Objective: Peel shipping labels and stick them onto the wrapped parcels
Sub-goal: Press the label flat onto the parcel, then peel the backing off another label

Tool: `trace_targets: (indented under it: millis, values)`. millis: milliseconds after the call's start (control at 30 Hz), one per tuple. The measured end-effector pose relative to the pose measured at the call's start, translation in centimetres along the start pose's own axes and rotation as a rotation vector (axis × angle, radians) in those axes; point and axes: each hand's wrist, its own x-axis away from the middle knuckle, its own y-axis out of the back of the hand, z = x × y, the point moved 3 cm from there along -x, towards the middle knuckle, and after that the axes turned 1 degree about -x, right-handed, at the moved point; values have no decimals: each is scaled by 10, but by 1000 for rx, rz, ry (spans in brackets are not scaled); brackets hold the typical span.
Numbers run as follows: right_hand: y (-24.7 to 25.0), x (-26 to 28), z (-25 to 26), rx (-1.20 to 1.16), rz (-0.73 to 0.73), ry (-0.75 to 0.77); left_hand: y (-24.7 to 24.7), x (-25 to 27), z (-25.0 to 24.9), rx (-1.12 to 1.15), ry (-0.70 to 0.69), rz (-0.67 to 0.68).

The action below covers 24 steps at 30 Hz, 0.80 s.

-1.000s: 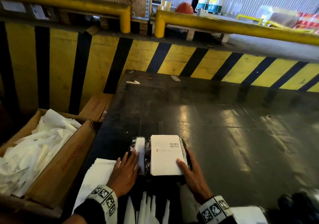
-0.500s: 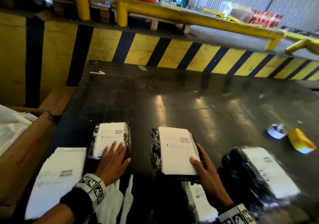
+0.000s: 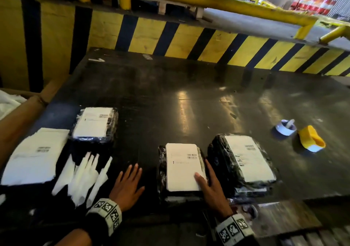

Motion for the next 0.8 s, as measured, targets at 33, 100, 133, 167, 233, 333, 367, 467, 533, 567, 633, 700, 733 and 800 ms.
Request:
trace_targets:
  millis: [33,100,133,167,233,333,367,467,533,567,633,700,733,800]
  values:
    - [-1,-1,-3,51,2,16,-3,5,-1,-6,14,-13]
    - [-1,-4,-9,167,20,20,-6,9,-4,-5,40,-10]
    - [0,-5,-10,209,42,18,-7,12,-6,-9,53,-5]
    - [1,-7,-12,246,64,18,-6,13,-8,-9,63,-13]
    - [3,-9,-12,318,90,30,-4,14,-11,-2,70,-26]
    - [2,-7,-16,416,61,67,-6,14,-10,13,69,-42]
    - [1,-7,-18,464,48,80,-6,14,-10,24,65,-37]
    - [-2,-4,1,656,-35,185,3,13,-7,115,29,-9]
    - [-11,-6,20,673,-33,270,15,15,-4,242,-6,0]
    - [-19,-10,29,658,-16,311,22,19,0,319,-19,-18]
    - [-44,-18,47,624,21,407,36,29,12,455,-30,-97]
    - [-73,-27,64,592,83,458,52,41,29,531,-12,-223]
    - [-92,-32,74,595,130,471,60,48,43,554,20,-280]
    - [-132,-46,88,612,212,512,76,60,74,606,81,-377]
